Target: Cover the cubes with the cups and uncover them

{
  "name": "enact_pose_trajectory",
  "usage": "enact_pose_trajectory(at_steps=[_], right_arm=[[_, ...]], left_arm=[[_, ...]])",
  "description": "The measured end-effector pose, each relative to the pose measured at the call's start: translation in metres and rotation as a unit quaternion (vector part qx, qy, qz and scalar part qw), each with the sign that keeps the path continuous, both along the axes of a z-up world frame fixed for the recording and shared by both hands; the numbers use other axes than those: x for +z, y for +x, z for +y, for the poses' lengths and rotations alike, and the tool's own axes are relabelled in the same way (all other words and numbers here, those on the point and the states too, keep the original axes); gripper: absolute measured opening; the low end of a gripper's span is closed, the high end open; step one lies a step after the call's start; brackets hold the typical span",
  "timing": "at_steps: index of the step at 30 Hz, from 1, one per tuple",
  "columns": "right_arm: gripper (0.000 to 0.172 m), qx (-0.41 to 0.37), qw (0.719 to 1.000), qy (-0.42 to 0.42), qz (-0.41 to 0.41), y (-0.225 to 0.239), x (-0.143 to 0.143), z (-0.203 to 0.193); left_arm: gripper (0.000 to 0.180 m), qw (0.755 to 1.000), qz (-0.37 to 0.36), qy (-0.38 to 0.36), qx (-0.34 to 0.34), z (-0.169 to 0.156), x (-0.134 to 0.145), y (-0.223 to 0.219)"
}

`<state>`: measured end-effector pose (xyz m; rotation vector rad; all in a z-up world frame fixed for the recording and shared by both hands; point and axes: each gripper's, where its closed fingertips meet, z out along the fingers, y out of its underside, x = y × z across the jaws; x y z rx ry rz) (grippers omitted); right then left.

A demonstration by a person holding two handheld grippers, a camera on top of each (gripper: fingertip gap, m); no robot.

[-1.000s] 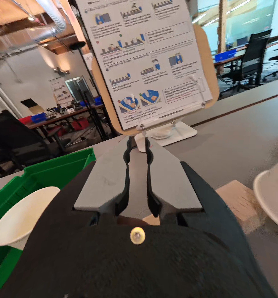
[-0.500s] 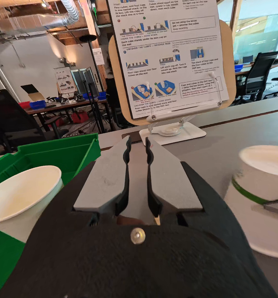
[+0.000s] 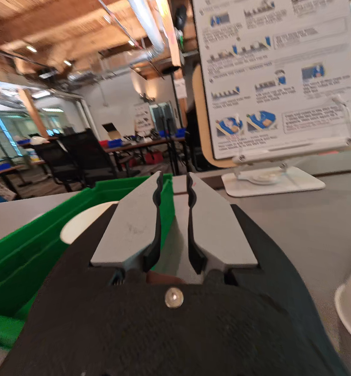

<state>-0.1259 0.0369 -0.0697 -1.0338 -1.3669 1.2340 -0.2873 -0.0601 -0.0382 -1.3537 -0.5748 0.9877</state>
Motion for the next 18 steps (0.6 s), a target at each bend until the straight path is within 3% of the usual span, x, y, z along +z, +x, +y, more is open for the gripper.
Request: enact_pose_trajectory(at_steps=[5,10,12,18], right_arm=[[0.082,0.017,1.000,-0.011,-0.002,0.003,0.001,-0.006],[0.081,0.031,0.999,-0.013,0.000,0.007,0.004,-0.012],[0.081,0.034,0.999,-0.011,0.003,0.009,0.005,-0.014],[0.080,0.042,0.999,-0.010,0.007,0.013,0.008,-0.017]], left_arm=[[0.028,0.995,0.022,0.053,0.080,-0.045,0.017,-0.012],[0.035,0.991,-0.039,0.056,0.116,-0.069,0.002,-0.034],[0.046,0.988,-0.071,0.041,0.132,-0.076,-0.009,-0.043],[0.041,0.985,-0.132,-0.002,0.114,-0.073,-0.033,-0.050]])
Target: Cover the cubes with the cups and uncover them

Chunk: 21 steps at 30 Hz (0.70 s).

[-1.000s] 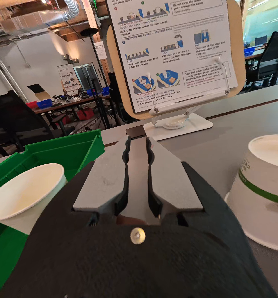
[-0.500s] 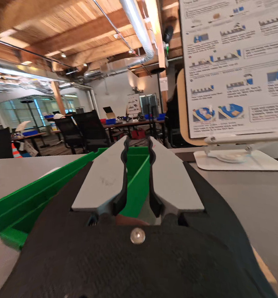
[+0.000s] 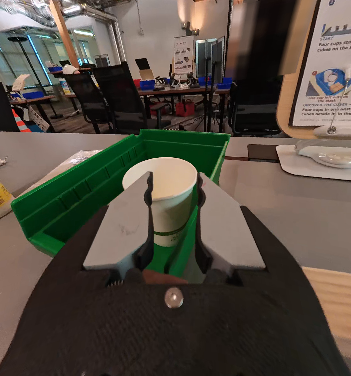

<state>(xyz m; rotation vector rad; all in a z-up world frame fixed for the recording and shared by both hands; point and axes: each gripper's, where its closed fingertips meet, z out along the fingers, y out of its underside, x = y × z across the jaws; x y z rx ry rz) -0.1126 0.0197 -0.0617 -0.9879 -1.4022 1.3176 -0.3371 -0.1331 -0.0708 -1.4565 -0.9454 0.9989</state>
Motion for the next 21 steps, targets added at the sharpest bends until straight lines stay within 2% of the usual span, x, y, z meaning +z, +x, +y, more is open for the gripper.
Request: enact_pose_trajectory(at_steps=[4,6,14,17,19,21], right_arm=[[0.080,0.003,1.000,-0.001,0.001,0.001,0.001,-0.001],[0.081,0.005,1.000,-0.002,0.001,0.001,0.001,-0.002],[0.080,0.011,1.000,-0.002,0.003,0.003,0.003,-0.004],[0.079,0.014,1.000,-0.001,0.002,0.004,0.002,-0.005],[0.079,0.014,1.000,-0.001,0.003,0.004,0.003,-0.006],[0.079,0.015,1.000,-0.002,0.005,0.005,0.004,-0.006]], left_arm=[[0.034,0.999,-0.039,-0.013,-0.028,0.003,-0.013,-0.001],[0.036,0.997,-0.066,-0.018,-0.036,0.003,-0.023,-0.003],[0.039,0.996,-0.074,-0.024,-0.042,-0.005,-0.028,-0.007],[0.027,0.996,-0.068,-0.033,-0.055,0.000,-0.028,-0.005],[0.012,0.994,-0.073,-0.031,-0.078,0.006,-0.029,-0.001],[0.007,0.993,-0.077,-0.030,-0.085,0.007,-0.030,0.000]])
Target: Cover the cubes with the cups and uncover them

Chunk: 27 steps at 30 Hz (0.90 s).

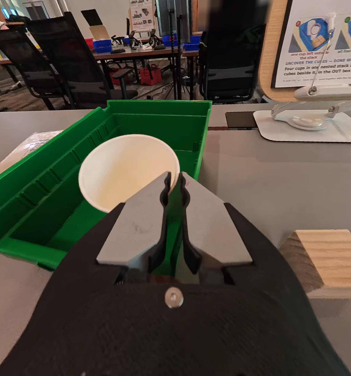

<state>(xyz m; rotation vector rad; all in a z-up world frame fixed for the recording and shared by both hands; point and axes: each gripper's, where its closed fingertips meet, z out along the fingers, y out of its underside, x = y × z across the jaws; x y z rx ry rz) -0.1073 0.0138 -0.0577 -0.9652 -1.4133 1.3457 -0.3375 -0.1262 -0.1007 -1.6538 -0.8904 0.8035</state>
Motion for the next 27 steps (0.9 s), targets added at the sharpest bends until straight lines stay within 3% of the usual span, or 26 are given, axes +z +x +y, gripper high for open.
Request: enact_pose_trajectory(at_steps=[7,13,16,18,21,25,27], right_arm=[[0.079,0.002,1.000,-0.004,-0.001,0.001,0.000,0.000],[0.078,0.004,1.000,-0.004,0.003,0.002,0.002,-0.001],[0.078,0.010,1.000,-0.007,0.001,0.002,0.002,-0.003],[0.078,0.025,1.000,-0.012,0.003,0.004,0.003,-0.007],[0.078,0.068,0.997,-0.033,0.002,0.009,0.007,-0.019],[0.079,0.141,0.986,-0.085,0.010,0.020,0.018,-0.033],[0.080,0.177,0.977,-0.115,0.000,0.024,0.021,-0.039]], left_arm=[[0.004,0.998,0.053,-0.016,0.037,-0.008,0.016,0.000],[0.003,0.981,0.180,0.031,0.062,-0.019,0.066,0.017],[0.003,0.956,0.273,0.111,-0.005,-0.009,0.105,0.049],[0.003,0.925,0.325,0.168,-0.096,0.006,0.126,0.082],[0.003,0.869,0.310,0.270,-0.276,0.029,0.142,0.133],[0.004,0.729,0.233,0.412,-0.495,0.030,0.157,0.196],[0.003,0.671,0.204,0.451,-0.552,0.026,0.160,0.213]])
